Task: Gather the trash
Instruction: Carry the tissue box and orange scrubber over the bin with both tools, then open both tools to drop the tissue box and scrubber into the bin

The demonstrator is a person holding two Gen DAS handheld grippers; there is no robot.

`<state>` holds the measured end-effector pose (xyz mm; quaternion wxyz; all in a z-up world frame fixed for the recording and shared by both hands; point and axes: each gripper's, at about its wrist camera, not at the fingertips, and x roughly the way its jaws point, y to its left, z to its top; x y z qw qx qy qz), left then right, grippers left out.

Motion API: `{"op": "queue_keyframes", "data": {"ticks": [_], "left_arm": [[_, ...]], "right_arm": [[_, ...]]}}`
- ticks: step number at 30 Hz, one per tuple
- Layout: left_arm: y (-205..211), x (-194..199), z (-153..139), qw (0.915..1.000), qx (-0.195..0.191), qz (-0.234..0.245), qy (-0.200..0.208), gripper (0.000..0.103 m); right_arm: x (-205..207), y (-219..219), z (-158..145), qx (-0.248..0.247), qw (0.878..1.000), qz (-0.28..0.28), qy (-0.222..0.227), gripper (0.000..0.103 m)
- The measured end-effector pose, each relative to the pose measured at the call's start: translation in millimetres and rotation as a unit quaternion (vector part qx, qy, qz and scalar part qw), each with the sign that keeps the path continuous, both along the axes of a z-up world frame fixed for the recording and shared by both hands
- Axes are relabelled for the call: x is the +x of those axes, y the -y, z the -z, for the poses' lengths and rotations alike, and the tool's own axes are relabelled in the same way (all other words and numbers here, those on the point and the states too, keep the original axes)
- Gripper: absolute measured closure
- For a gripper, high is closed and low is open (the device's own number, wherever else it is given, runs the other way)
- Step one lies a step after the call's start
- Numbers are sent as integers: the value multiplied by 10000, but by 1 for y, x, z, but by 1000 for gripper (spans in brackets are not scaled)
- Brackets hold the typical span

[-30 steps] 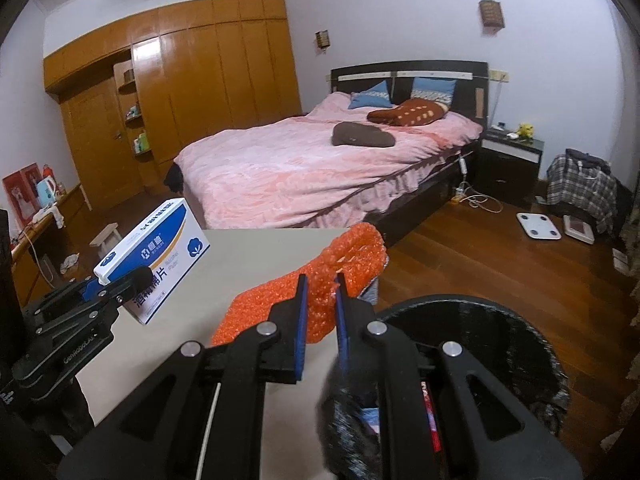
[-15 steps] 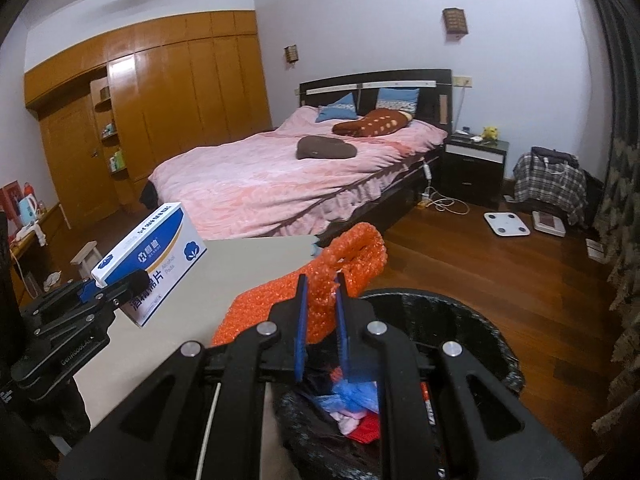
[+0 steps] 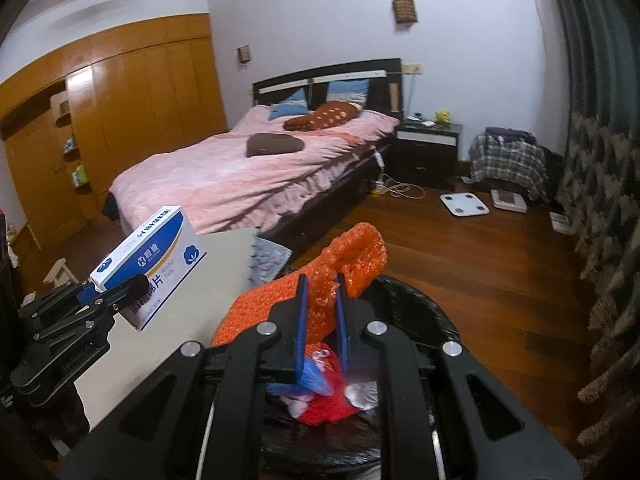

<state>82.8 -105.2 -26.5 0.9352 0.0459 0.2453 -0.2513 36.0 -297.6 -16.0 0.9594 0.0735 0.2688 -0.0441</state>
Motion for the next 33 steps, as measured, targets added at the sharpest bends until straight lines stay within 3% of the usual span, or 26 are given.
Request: {"op": "queue_keyframes", "data": {"ticks": [15,30,33], "left_arm": [[67,40,52,9978,161,468,-440,74],[100,67,82,9953,319,553,-734,74],[102,70,86,9948,324,561,-786,73]], "right_arm": [[27,64,56,112,9977,468,-479,91],[67,82,101,248,9951,421,-864,91],[71,81,106,240,9949,408,-896,85]]}}
